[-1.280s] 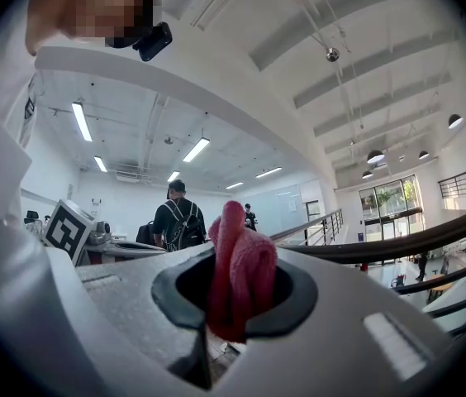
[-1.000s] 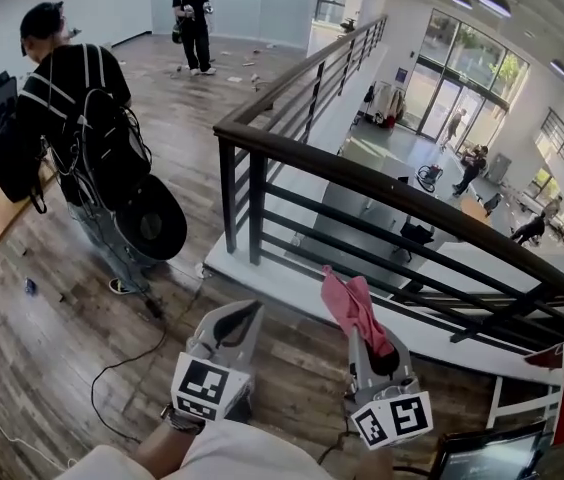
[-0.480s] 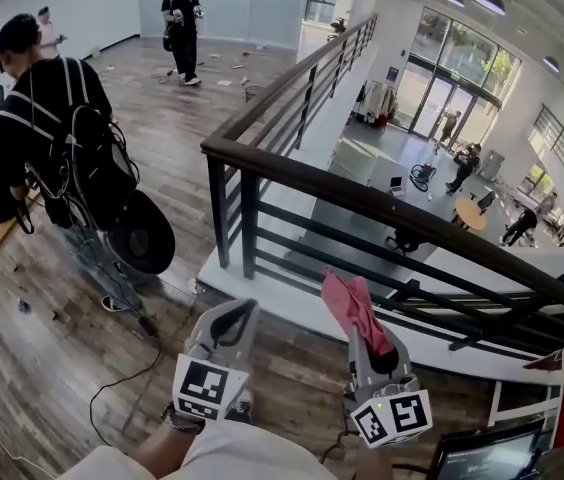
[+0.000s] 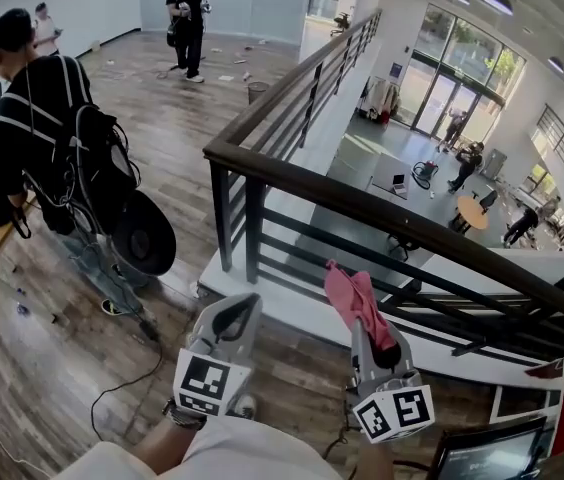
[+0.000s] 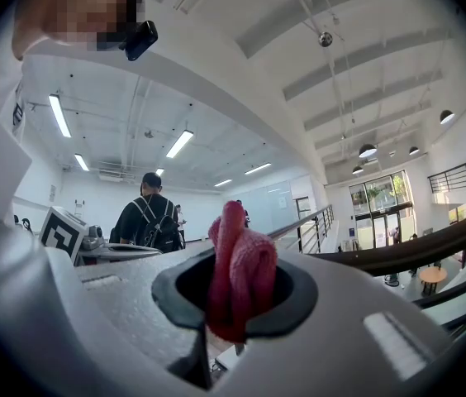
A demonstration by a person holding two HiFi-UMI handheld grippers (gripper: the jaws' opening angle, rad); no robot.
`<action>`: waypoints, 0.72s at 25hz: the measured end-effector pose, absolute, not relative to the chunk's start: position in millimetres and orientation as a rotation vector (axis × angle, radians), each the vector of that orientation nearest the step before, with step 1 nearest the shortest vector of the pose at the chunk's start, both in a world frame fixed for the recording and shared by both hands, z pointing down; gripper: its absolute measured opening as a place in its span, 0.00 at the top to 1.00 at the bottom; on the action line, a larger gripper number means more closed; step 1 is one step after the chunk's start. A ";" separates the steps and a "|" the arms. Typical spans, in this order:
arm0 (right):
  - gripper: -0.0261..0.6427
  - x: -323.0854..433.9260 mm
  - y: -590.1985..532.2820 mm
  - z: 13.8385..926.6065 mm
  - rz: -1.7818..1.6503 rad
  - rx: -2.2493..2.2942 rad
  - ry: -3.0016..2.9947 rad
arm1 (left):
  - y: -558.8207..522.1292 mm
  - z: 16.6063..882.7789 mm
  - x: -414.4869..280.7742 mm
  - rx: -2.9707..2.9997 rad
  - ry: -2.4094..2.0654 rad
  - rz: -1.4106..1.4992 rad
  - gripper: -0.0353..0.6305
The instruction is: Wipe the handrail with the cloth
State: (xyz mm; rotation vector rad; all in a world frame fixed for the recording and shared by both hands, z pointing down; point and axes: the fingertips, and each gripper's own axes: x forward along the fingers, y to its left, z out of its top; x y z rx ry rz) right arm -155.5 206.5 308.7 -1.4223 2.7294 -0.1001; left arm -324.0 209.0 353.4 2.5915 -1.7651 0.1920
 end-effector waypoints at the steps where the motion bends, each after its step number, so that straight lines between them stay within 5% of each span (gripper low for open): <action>1: 0.87 -157.7 202.4 308.6 -0.104 -1.424 2.728 | 205.3 353.6 -326.4 2.591 -1.762 0.192 0.94; 18: 0.87 -207.1 163.4 307.0 0.021 -1.484 2.819 | 160.1 353.0 -351.5 2.619 -1.699 0.227 0.94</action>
